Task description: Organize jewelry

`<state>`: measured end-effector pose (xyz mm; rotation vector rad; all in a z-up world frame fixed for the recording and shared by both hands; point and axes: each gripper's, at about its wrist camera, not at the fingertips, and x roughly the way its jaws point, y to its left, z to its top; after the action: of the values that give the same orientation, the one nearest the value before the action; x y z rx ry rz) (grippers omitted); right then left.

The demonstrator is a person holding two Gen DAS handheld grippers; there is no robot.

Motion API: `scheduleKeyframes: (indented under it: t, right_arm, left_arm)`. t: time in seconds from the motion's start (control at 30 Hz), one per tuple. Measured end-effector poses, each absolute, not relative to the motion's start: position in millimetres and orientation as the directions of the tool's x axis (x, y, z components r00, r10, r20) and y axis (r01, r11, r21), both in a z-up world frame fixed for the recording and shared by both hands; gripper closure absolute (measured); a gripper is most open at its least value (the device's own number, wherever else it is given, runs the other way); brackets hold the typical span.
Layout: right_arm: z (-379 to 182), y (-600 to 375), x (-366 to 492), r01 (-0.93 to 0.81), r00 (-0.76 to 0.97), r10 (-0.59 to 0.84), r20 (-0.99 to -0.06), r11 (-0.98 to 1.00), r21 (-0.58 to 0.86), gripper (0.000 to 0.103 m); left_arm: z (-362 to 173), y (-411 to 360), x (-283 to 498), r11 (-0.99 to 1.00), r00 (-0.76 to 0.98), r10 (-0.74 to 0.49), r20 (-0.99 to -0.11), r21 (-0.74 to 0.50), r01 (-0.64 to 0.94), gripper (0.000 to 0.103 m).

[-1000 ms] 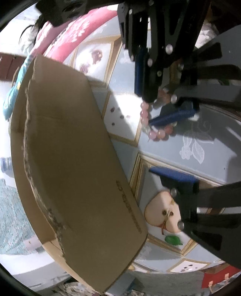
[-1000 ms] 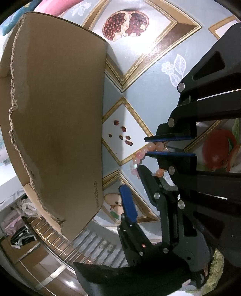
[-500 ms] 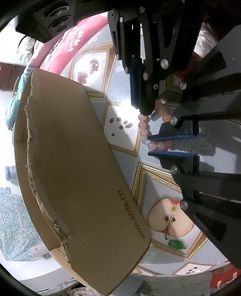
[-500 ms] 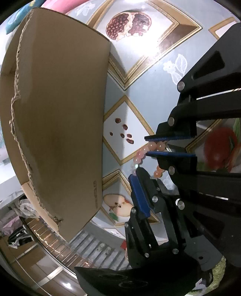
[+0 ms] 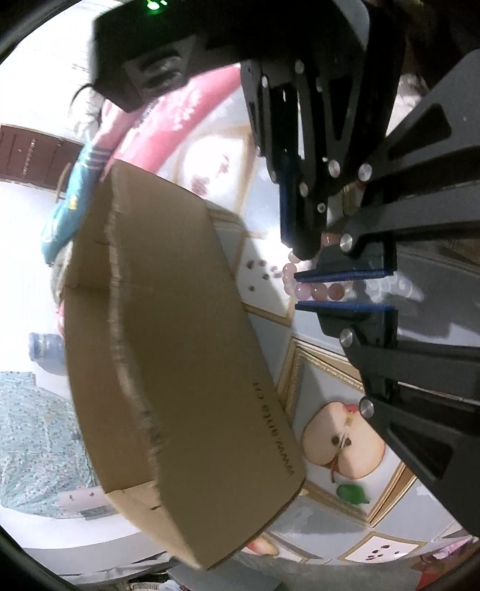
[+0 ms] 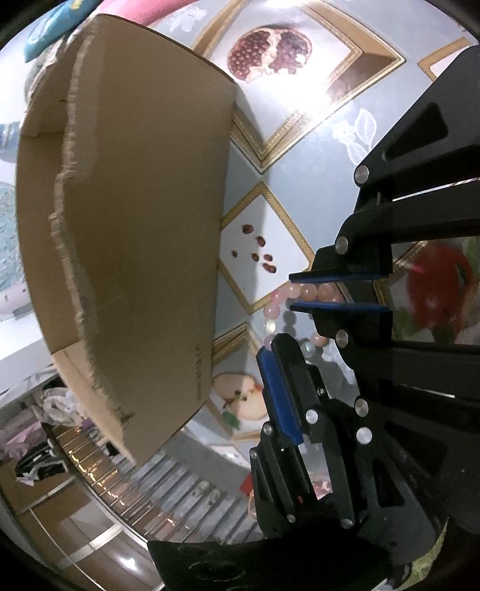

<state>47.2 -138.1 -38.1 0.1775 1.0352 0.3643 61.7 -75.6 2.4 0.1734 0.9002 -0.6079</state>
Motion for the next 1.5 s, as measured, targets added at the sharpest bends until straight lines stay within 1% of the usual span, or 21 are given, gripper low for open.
scheduleKeyframes:
  t: [0.17, 0.43, 0.5, 0.6, 0.7, 0.87, 1.0, 1.03, 1.07, 1.1, 1.13, 1.33, 1.43, 1.47, 1.5]
  right_arm:
    - [-11.3, -142.7, 40.3, -0.233, 0.495, 0.387, -0.778, 0.922, 0.310, 0.096]
    - [59.9, -150.9, 50.0, -0.301, 0.611, 0.404, -0.681, 0.914, 0.272, 0.096]
    - [71.6, -155.0, 63.4, -0.311, 0.624, 0.409, -0.666, 0.912, 0.269, 0.096]
    - [74.9, -166.1, 93.2, -0.315, 0.603, 0.429, -0.672, 0.903, 0.293, 0.096]
    - [61.8, -169.4, 127.0, -0.304, 0.548, 0.448, -0.707, 0.894, 0.330, 0.096]
    - [40.7, -169.9, 163.0, -0.287, 0.460, 0.447, -0.767, 0.893, 0.348, 0.095]
    - [23.8, -167.3, 178.7, -0.272, 0.400, 0.422, -0.814, 0.902, 0.334, 0.092]
    - [22.6, -168.0, 179.1, -0.272, 0.394, 0.422, -0.817, 0.902, 0.334, 0.092]
    - [22.3, -169.1, 178.4, -0.273, 0.393, 0.421, -0.817, 0.902, 0.334, 0.092]
    - [24.2, -171.1, 175.5, -0.271, 0.399, 0.421, -0.815, 0.903, 0.334, 0.092]
    - [26.5, -174.3, 172.2, -0.270, 0.405, 0.424, -0.810, 0.902, 0.337, 0.092]
    - [49.8, -198.8, 151.0, -0.241, 0.487, 0.430, -0.761, 0.903, 0.356, 0.091]
    - [60.5, -212.3, 141.8, -0.210, 0.539, 0.413, -0.734, 0.910, 0.357, 0.089]
    - [64.8, -219.0, 136.4, -0.195, 0.563, 0.403, -0.721, 0.913, 0.358, 0.083]
    - [68.3, -225.2, 130.6, -0.175, 0.586, 0.389, -0.711, 0.917, 0.357, 0.074]
  left_arm:
    - [35.3, -68.4, 56.0, 0.793, 0.477, -0.495, -0.726, -0.154, 0.589, 0.094]
    - [107.8, -57.0, 64.6, 0.748, 0.530, -0.594, -0.605, -0.173, 0.641, 0.094]
    - [117.8, -56.4, 75.7, 0.745, 0.536, -0.602, -0.592, -0.174, 0.644, 0.094]
    - [121.8, -56.1, 101.8, 0.749, 0.529, -0.595, -0.605, -0.178, 0.639, 0.094]
    - [111.9, -62.6, 131.5, 0.759, 0.499, -0.576, -0.647, -0.198, 0.620, 0.094]
    - [81.9, -71.1, 173.6, 0.788, 0.442, -0.529, -0.725, -0.226, 0.572, 0.094]
    - [60.6, -74.9, 191.5, 0.813, 0.395, -0.482, -0.782, -0.230, 0.536, 0.093]
    - [55.5, -74.5, 195.1, 0.822, 0.383, -0.467, -0.797, -0.232, 0.520, 0.093]
    - [53.4, -73.1, 195.6, 0.829, 0.380, -0.457, -0.804, -0.231, 0.509, 0.088]
    - [52.1, -71.5, 195.8, 0.832, 0.380, -0.456, -0.805, -0.234, 0.503, 0.084]
    - [52.2, -69.5, 194.8, 0.833, 0.385, -0.458, -0.801, -0.236, 0.500, 0.082]
    - [68.3, -55.9, 185.7, 0.837, 0.435, -0.471, -0.767, -0.233, 0.495, 0.082]
    - [85.9, -37.6, 173.0, 0.847, 0.491, -0.474, -0.731, -0.226, 0.481, 0.078]
    - [90.4, -31.6, 170.2, 0.854, 0.510, -0.468, -0.722, -0.221, 0.471, 0.074]
    - [97.3, -21.3, 164.0, 0.868, 0.546, -0.451, -0.706, -0.205, 0.452, 0.065]
